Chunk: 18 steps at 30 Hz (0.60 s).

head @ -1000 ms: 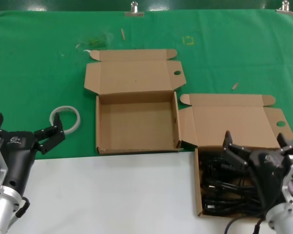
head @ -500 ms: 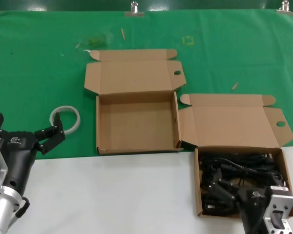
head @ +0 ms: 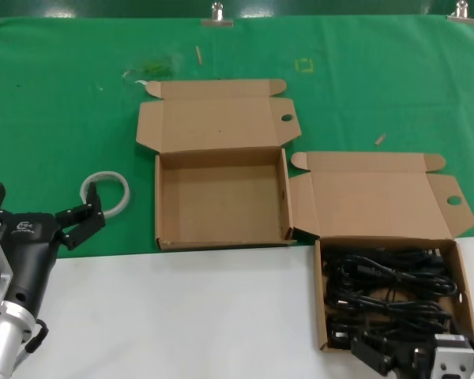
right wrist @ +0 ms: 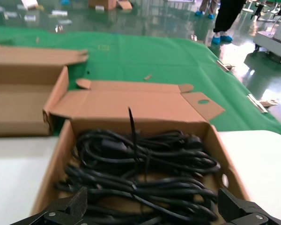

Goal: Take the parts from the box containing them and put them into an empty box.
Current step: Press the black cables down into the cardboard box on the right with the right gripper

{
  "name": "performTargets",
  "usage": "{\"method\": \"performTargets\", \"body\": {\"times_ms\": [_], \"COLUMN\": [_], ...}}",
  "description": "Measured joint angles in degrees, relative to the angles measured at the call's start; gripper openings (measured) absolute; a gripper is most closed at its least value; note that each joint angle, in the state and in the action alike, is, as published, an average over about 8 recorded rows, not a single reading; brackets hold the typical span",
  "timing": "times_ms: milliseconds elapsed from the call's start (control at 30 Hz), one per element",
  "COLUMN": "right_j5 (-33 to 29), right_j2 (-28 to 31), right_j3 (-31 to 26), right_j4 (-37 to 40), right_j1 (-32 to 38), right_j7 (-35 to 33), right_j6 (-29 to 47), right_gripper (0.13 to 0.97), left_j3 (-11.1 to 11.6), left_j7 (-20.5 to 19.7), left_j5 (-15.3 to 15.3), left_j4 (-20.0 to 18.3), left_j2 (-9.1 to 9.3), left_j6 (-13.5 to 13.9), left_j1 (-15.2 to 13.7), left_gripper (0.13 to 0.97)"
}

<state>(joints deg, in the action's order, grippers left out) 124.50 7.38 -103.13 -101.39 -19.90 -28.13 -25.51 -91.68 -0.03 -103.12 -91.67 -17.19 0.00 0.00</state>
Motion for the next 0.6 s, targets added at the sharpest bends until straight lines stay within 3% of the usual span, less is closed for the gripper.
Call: {"method": "performTargets", "body": {"times_ms": [600], "right_j5": [7.03], "right_j2": [0.0], "right_j3": [1.87], "right_j4": [-7.86], "right_j1": [-4.55], "right_j7": [-17.87], "right_j6": [-9.17], "right_gripper": [0.966], "left_j3": [0.0], "left_j7": [0.01], "left_j5": [0.01], "left_j4": [0.0], "left_j2": [0.0], "left_j6": [0.0], "left_j1": [0.0], "left_gripper": [0.965]}}
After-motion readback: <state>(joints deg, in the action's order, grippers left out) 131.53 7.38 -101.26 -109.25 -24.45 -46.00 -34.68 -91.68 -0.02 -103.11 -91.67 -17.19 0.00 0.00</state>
